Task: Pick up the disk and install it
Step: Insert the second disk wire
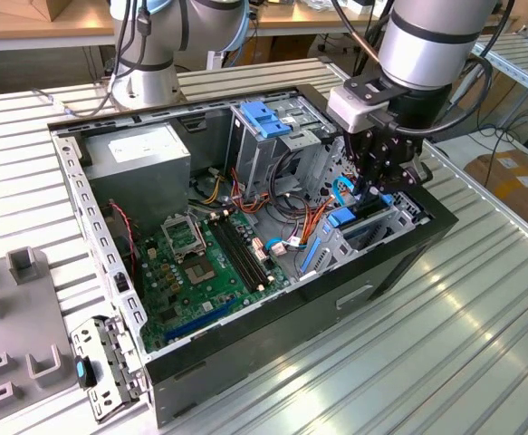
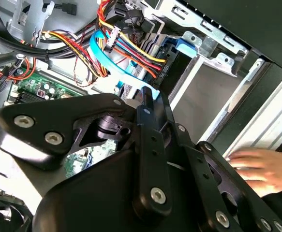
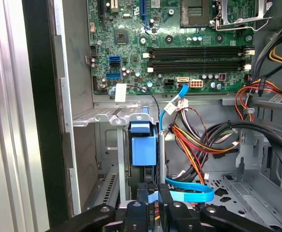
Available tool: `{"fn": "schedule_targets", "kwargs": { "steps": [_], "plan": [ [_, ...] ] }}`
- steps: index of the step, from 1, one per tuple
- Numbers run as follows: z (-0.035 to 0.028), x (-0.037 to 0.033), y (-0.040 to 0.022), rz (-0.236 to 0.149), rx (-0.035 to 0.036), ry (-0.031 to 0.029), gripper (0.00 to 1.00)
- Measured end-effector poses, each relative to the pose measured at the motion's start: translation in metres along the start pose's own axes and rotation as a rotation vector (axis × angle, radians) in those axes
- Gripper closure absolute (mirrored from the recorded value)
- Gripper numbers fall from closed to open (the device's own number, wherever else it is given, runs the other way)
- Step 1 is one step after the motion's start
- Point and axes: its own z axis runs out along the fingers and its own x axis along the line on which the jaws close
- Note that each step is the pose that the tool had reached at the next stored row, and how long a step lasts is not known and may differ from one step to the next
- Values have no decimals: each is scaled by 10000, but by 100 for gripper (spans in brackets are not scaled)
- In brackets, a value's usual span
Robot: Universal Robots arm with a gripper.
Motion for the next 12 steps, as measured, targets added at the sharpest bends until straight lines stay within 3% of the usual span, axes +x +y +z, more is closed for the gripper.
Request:
{"fn": "schedule_targets", "kwargs": {
  "steps": [3, 12],
  "plan": [
    [-8, 1, -1, -1, -1, 4, 89],
    [-22, 1, -3, 0, -1, 3, 89]
  ]
}}
